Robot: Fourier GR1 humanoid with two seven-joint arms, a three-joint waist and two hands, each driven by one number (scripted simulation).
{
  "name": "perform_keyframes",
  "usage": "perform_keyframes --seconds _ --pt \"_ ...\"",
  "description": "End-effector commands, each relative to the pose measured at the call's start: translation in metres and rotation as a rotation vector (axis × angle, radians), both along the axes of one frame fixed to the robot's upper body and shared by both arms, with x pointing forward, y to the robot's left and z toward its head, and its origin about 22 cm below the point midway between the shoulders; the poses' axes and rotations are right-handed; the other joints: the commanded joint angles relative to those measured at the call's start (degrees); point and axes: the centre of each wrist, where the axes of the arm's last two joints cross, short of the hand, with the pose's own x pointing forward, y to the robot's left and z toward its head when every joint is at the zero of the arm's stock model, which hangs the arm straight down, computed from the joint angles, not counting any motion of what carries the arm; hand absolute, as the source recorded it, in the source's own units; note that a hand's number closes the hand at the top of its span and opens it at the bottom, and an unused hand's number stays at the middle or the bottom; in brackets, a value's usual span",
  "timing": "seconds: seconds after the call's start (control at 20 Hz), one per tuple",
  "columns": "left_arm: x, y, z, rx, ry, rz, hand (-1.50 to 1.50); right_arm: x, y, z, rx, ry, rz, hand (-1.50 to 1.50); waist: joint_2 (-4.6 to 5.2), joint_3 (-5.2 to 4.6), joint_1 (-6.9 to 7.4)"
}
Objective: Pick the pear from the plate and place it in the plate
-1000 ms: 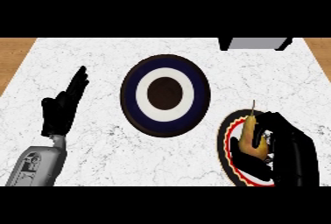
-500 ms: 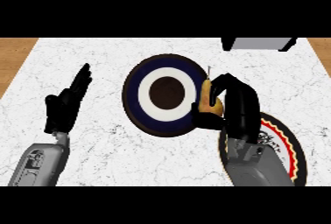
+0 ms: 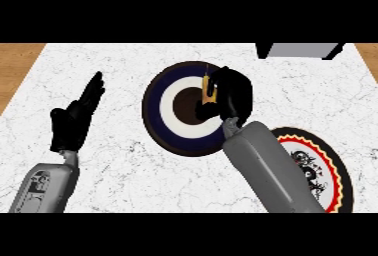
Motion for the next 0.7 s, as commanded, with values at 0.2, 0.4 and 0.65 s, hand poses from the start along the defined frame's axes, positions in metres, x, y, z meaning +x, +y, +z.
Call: perform_keyframes --seconds 0.2,0.4,0.65 --pt "0.007 -0.004 0.009 0.008 -0.005 -0.037 0.00 0.033 0.011 -0.031 0.148 0.125 -0.084 -1.50 0.63 0.07 2.35" --pt "0.003 -0.003 0.015 0.005 -0.012 -0.051 0.00 0.035 0.004 -0.054 0.205 0.101 -0.073 -1.50 0.56 0.09 2.40" --pt "0.006 -0.027 -0.010 -0.005 0.011 -0.044 0.00 0.029 0.019 -0.035 0.393 -0.004 -0.022 -1.50 0.53 0.08 1.70"
